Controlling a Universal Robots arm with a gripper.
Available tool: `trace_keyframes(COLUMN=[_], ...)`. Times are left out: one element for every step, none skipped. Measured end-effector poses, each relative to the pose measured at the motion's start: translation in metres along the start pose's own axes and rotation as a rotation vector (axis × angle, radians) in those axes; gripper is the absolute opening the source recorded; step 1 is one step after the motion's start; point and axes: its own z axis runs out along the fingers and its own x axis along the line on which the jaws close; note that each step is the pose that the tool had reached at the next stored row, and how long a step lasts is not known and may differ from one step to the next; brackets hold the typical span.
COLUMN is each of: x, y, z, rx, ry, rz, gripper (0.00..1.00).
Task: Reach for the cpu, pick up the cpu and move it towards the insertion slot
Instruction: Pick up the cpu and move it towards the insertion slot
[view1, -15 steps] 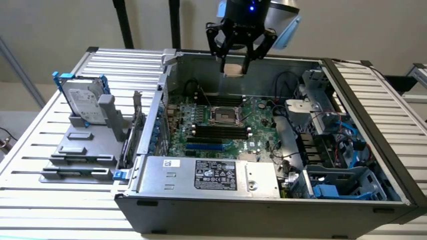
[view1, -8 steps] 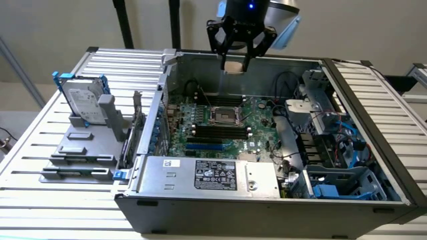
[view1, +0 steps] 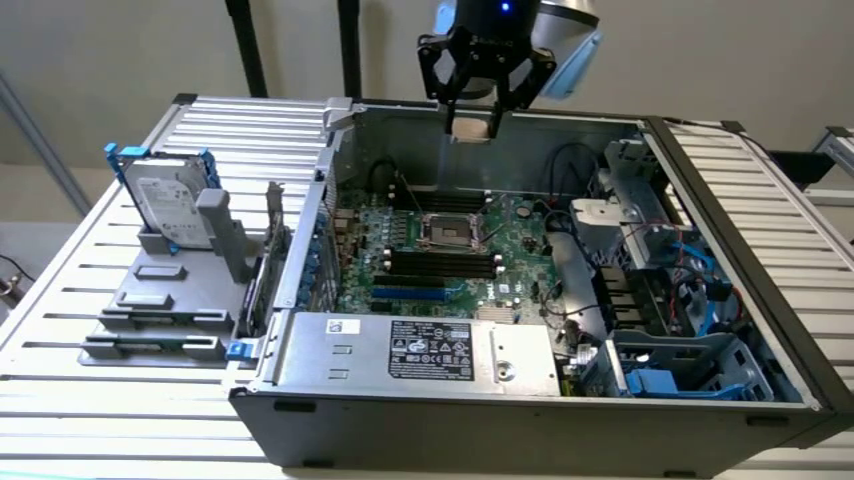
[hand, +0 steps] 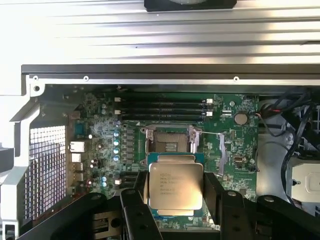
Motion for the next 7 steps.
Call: trace_keyframes(x=[0.0, 0.0, 0.0, 0.0, 0.0, 0.0, 0.0], y=[0.0, 0.0, 0.0, 0.0, 0.0, 0.0, 0.0], z=[0.0, 0.0, 0.0, 0.0, 0.0, 0.0, 0.0], rx=[0.0, 0.0, 0.0, 0.0, 0.0001, 0.0001, 0.0001], ry=[0.0, 0.0, 0.0, 0.0, 0.0, 0.0, 0.0], rz=[0.0, 0.0, 0.0, 0.0, 0.0, 0.0, 0.0], gripper=[0.54, 0.54, 0.54, 0.54, 0.54, 0.54, 0.54])
